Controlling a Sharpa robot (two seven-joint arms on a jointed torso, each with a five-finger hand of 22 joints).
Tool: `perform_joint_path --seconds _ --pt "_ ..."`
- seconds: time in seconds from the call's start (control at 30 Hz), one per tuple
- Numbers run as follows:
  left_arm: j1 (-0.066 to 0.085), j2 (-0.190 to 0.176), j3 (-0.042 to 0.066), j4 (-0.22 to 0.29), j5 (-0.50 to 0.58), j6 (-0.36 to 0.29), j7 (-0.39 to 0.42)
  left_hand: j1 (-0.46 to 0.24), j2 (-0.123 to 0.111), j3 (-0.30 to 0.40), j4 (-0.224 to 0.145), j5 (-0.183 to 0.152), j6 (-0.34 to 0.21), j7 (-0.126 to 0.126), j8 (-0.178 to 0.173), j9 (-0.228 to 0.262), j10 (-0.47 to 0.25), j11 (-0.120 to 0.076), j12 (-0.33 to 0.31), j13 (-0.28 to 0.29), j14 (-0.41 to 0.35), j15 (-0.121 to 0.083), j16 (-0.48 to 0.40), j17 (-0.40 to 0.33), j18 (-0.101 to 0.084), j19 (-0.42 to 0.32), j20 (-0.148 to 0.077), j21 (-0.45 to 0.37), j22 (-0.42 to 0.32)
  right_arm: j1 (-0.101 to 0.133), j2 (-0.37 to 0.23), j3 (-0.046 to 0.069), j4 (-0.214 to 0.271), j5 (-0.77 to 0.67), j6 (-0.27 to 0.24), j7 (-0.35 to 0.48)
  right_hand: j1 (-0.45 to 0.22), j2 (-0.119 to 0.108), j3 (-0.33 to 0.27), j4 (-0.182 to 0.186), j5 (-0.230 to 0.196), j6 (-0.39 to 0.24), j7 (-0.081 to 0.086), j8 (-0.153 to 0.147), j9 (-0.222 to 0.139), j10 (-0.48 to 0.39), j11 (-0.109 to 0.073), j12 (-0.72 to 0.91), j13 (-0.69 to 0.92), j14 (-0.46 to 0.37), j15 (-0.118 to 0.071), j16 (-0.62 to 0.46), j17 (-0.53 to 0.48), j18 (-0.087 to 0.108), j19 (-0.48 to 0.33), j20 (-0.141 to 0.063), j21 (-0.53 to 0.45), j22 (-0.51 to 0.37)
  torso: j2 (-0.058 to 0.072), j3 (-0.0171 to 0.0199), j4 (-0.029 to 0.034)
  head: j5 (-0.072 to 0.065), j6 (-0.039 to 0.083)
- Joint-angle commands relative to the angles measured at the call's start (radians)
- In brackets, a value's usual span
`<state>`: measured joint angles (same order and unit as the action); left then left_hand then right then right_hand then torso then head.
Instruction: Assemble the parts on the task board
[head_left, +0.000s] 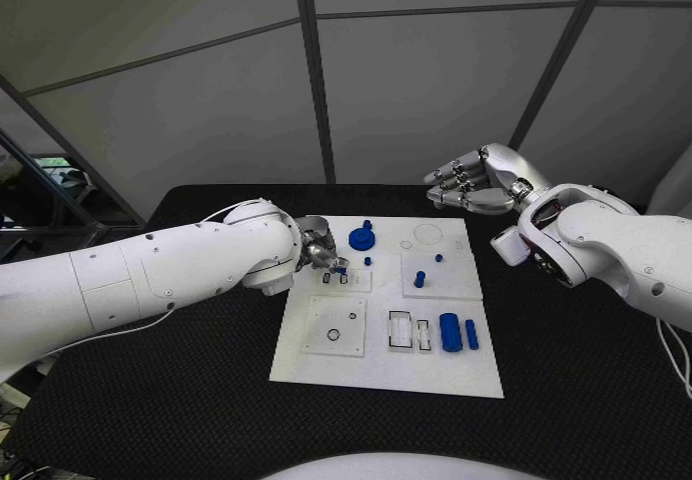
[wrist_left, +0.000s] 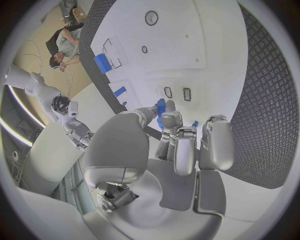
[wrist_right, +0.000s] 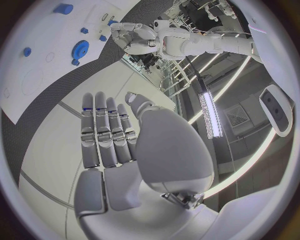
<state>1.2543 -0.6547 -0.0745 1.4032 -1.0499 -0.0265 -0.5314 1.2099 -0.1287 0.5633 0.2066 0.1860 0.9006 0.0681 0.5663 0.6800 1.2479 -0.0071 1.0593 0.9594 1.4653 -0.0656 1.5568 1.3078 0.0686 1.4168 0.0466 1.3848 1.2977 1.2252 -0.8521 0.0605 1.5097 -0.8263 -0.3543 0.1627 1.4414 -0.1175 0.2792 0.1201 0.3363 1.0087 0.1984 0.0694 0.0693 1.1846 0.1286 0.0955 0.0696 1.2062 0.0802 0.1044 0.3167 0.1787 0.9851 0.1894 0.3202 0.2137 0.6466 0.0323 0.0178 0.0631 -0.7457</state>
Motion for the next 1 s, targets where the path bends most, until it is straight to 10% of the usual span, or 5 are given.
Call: perform_joint_path --seconds 0.03,0.37,1.0 --pt "0.001 0.011 -0.006 -0.01 -0.025 -0.008 -0.001 -0.009 0.004 0.169 -0.161 0.005 -0.005 -0.004 0.007 0.0 0.003 -0.003 0.005 -0.002 0.102 -0.002 0.004 0.253 -0.006 0.007 -0.003 0.003 0.001 0.001 0.002 0.001 0.001 -0.004 -0.007 0.011 -0.009 0.0 -0.002 -0.001 0.005 0.004 0.003 0.0 0.0 0.005 0.002 0.003 -0.001 0.004 0.002 -0.003 -0.002 0.003 0.005 0.001 -0.007 -0.001 0.002 -0.0004 -0.0004 0.001 0.0" --pt "-0.001 0.03 -0.028 -0.032 -0.06 0.001 -0.002 -0.012 0.005 0.171 -0.161 0.006 -0.006 -0.004 0.007 0.001 0.002 -0.003 0.004 -0.003 0.102 -0.002 0.004 0.253 -0.006 0.007 -0.003 0.003 0.001 0.001 0.004 0.001 0.001 -0.009 -0.005 0.009 -0.011 0.0 -0.002 0.0 0.006 0.004 0.003 0.0 0.0 0.004 0.002 0.003 -0.001 0.004 0.002 -0.003 -0.002 0.003 0.005 0.001 -0.008 -0.002 0.001 -0.0007 -0.0004 0.003 -0.004" --pt "-0.008 0.033 -0.031 -0.032 -0.092 0.056 -0.006 -0.017 0.005 0.173 -0.163 0.006 -0.007 -0.004 0.007 0.002 0.008 -0.003 0.014 0.008 0.104 -0.002 0.01 0.259 -0.008 0.011 -0.003 0.009 0.01 0.001 0.009 0.001 0.002 -0.047 0.004 0.005 -0.018 0.003 -0.001 0.005 0.016 0.004 0.002 0.0 0.0 0.004 0.002 0.003 -0.002 0.005 0.002 -0.005 -0.003 0.003 0.008 0.002 -0.013 -0.005 0.001 -0.0017 0.0001 0.016 -0.007"
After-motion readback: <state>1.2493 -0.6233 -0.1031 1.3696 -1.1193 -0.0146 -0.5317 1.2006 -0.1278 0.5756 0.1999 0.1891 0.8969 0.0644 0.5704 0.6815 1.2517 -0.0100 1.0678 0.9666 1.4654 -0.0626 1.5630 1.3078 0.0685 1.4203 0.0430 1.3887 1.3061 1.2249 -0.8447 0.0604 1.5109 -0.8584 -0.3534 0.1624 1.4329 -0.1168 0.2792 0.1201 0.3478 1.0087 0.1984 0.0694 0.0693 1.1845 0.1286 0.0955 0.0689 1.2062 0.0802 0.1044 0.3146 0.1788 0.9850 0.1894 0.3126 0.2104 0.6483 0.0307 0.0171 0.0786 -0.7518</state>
